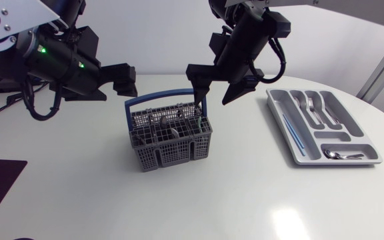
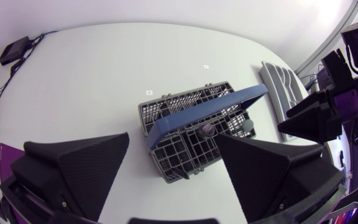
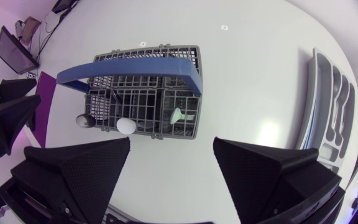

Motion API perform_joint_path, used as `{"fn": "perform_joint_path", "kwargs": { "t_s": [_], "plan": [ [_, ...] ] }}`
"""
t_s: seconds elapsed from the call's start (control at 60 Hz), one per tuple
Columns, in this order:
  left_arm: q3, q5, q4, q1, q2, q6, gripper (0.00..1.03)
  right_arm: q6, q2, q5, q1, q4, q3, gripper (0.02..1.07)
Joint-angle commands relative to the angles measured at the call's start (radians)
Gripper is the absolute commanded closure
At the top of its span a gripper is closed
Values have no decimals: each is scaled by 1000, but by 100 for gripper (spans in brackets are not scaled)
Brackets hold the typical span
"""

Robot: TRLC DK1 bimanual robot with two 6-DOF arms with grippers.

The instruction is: Unload the cutlery basket into the drawer organizer.

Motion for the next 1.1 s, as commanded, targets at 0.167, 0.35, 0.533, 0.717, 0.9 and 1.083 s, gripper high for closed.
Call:
{"fn": "perform_joint_path", "kwargs": {
  "t_s": [0.167, 0.35, 0.533, 0.717, 0.9, 1.083],
  "plan": [
    [19, 14, 2, 11, 18, 23, 4, 94, 75, 42, 23, -61, 69, 11],
    [-5, 14, 3, 24, -11, 36, 4, 142, 120, 56, 26, -87, 113, 11],
    [-54, 34, 34, 48, -42, 50, 4, 169, 149, 71, 51, -96, 141, 12],
    [-91, 59, 51, 50, -55, 69, 4, 198, 181, 90, 65, -96, 150, 16],
    [-83, 89, 3, 43, -74, 76, 4, 206, 204, 102, 75, -93, 145, 16],
    [-96, 91, -18, 40, -85, 82, 4, 212, 227, 108, 72, -81, 147, 16]
  ]
}}
